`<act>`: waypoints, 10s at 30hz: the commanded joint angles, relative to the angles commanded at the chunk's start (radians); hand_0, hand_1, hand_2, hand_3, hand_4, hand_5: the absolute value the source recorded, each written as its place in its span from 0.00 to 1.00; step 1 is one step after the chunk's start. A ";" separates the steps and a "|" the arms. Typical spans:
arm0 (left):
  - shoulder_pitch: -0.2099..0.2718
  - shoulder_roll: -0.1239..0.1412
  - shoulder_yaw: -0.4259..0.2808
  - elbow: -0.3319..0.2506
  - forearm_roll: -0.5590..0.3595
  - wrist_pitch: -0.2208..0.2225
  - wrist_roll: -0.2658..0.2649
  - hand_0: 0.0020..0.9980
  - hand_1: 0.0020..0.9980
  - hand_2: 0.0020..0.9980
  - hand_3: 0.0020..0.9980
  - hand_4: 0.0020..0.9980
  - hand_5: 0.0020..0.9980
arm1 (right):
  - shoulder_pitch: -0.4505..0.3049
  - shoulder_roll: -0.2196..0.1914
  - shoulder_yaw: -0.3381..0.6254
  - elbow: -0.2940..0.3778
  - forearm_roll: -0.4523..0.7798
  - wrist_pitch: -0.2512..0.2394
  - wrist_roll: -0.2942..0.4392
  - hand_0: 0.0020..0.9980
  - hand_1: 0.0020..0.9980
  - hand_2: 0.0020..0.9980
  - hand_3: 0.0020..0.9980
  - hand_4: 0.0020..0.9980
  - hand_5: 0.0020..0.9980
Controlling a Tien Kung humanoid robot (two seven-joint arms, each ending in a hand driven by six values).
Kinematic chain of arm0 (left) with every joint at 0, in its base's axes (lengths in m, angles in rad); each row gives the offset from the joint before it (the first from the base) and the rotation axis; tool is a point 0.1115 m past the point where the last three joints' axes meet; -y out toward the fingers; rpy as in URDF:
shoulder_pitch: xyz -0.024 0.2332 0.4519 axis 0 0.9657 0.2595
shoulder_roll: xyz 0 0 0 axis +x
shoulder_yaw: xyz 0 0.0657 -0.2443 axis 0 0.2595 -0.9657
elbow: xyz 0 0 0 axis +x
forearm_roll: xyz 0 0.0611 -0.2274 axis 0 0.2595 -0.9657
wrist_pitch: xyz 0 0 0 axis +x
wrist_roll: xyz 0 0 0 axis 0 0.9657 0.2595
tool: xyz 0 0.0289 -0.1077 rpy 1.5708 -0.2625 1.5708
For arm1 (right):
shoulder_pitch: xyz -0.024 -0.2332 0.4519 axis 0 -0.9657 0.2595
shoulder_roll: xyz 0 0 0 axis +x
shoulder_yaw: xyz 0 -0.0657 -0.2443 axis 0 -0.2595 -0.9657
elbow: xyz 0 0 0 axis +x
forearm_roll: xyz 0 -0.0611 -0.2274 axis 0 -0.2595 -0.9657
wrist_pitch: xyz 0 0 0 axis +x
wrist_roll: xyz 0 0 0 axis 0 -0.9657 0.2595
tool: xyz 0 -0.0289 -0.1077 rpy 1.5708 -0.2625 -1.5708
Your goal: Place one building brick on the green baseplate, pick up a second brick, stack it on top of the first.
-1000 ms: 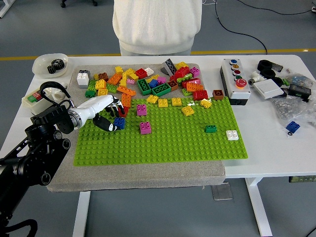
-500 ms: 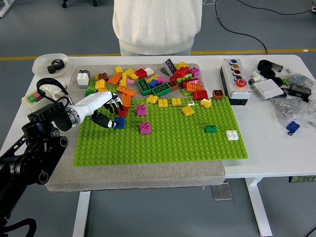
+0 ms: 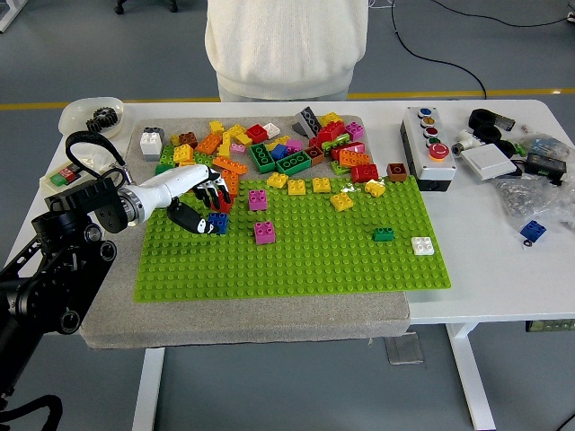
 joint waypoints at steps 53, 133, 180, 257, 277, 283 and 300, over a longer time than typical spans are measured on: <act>-0.021 0.026 0.125 -0.001 0.000 0.107 -0.038 0.77 0.68 0.57 0.57 1.00 0.09 | 0.000 -0.001 -0.001 0.000 -0.002 0.002 0.001 0.74 0.65 0.71 0.60 0.82 0.40; -0.050 0.008 0.039 0.010 0.000 -0.185 0.045 0.64 0.55 0.54 0.56 0.93 0.03 | -0.001 -0.002 -0.009 0.000 -0.001 0.003 0.003 0.74 0.65 0.71 0.60 0.83 0.40; -0.044 -0.024 -0.003 0.030 0.000 -0.120 0.083 0.64 0.55 0.55 0.57 0.95 0.07 | 0.002 -0.001 -0.010 0.000 0.003 0.003 0.003 0.74 0.65 0.71 0.60 0.83 0.40; -0.025 -0.027 0.014 0.055 0.000 -0.039 0.092 0.42 0.35 0.38 0.43 0.90 0.00 | 0.000 -0.001 -0.008 0.000 0.002 0.003 0.003 0.74 0.65 0.71 0.60 0.83 0.40; -0.011 -0.012 -0.008 -0.032 0.000 -0.072 0.109 0.41 0.35 0.37 0.43 0.90 0.00 | 0.000 -0.002 -0.005 0.000 0.003 0.002 0.003 0.74 0.64 0.71 0.60 0.83 0.40; 0.010 0.001 -0.005 -0.107 0.000 -0.094 0.124 0.41 0.35 0.37 0.43 0.90 0.00 | -0.003 -0.002 -0.001 0.000 0.002 0.002 0.002 0.74 0.65 0.71 0.60 0.83 0.40; 0.090 0.014 0.002 -0.237 0.000 -0.122 0.156 0.41 0.35 0.37 0.43 0.90 0.00 | -0.006 -0.004 0.001 0.000 -0.005 0.002 0.003 0.74 0.64 0.71 0.60 0.83 0.40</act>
